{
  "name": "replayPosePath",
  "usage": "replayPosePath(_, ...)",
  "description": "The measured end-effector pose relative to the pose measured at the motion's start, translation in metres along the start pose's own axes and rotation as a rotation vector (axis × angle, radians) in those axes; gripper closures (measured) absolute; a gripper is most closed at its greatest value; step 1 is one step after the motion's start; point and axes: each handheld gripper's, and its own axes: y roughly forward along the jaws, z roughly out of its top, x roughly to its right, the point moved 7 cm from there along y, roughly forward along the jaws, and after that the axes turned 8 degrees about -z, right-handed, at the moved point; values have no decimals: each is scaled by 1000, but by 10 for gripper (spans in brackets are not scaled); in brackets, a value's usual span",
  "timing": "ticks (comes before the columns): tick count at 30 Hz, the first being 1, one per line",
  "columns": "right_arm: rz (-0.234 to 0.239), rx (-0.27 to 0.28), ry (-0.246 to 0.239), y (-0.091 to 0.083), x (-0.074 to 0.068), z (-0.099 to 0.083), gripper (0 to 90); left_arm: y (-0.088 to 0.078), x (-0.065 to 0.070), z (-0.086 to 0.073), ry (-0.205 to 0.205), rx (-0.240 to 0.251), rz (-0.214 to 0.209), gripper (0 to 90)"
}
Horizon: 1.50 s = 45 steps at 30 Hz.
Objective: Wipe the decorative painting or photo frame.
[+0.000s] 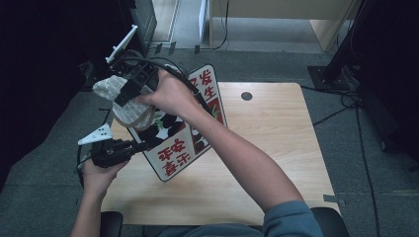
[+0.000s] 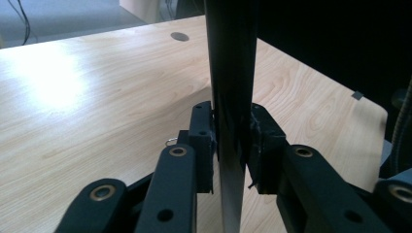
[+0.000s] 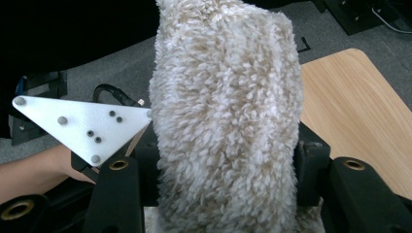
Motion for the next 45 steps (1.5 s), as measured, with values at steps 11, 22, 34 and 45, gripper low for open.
replayPosePath(11, 20, 3, 13, 3, 4, -3, 460, 0, 0, 0, -22, 1, 2, 781)
replayPosePath(22, 20, 8, 17, 3, 12, -6, 460, 0, 1, 0, -27, 3, 6, 781)
replayPosePath(34, 17, 18, 31, -1, 23, -11, 457, 0, 2, 0, -27, 3, 1, 781)
replayPosePath(45, -16, 30, 44, -5, 31, -15, 447, 1, 2, 0, -26, 0, -4, 781)
